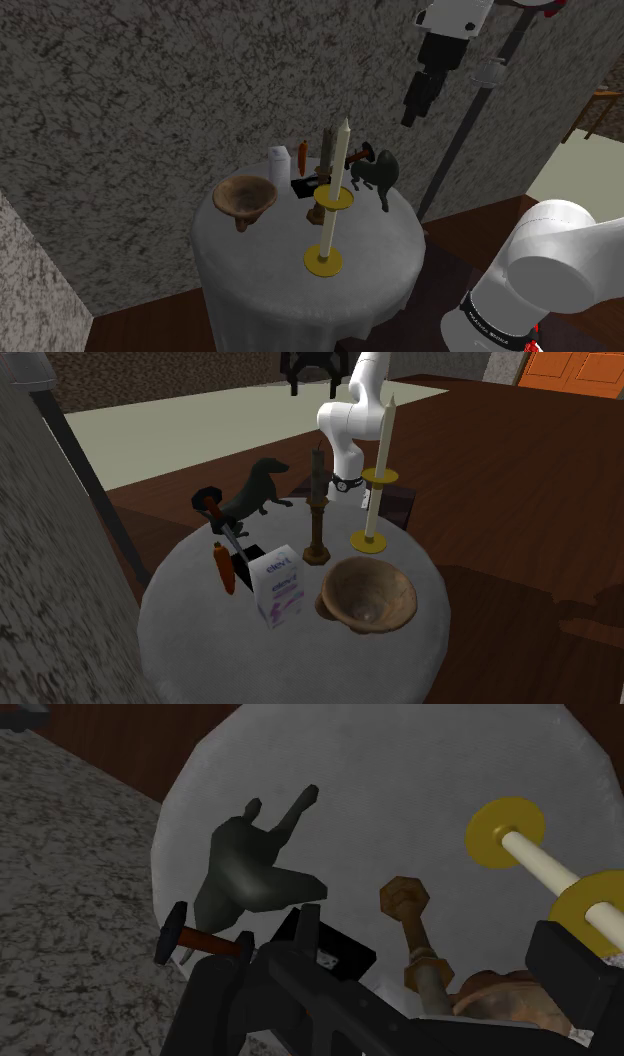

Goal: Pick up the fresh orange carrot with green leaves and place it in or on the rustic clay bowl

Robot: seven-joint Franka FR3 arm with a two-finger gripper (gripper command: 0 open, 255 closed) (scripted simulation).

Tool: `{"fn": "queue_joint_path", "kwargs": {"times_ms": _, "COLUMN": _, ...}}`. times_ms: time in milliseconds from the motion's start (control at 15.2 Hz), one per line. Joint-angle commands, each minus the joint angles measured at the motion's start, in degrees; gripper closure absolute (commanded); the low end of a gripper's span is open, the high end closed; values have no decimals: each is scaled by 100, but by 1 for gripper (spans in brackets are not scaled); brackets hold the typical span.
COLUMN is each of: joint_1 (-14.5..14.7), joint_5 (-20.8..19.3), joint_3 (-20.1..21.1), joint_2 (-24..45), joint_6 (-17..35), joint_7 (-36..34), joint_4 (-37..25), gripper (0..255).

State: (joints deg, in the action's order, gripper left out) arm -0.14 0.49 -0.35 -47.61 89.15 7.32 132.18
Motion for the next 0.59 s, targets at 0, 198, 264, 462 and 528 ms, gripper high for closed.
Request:
{"fn": "queue_joint_path", "kwargs": {"times_ms": 0, "joint_1": 0, "joint_5": 0, "joint_3": 0, "joint_2": 0, "joint_6": 0, "joint_7": 0, "joint_4": 0, "gripper": 0}}
{"fn": "queue_joint_path", "kwargs": {"times_ms": 198, "joint_1": 13, "joint_5": -26, "joint_3": -63, "joint_2": 670, "joint_6": 359, "joint_7": 111, "joint_4": -194, "gripper": 0}}
{"fn": "queue_joint_path", "kwargs": {"times_ms": 264, "joint_1": 18, "joint_5": -33, "joint_3": -82, "joint_2": 898, "joint_6": 467, "joint_7": 147, "joint_4": -273, "gripper": 0}}
{"fn": "queue_joint_path", "kwargs": {"times_ms": 462, "joint_1": 34, "joint_5": -43, "joint_3": -138, "joint_2": 1590, "joint_6": 757, "joint_7": 256, "joint_4": -558, "gripper": 0}}
{"fn": "queue_joint_path", "kwargs": {"times_ms": 528, "joint_1": 41, "joint_5": -44, "joint_3": -156, "joint_2": 1824, "joint_6": 842, "joint_7": 292, "joint_4": -668, "gripper": 0}}
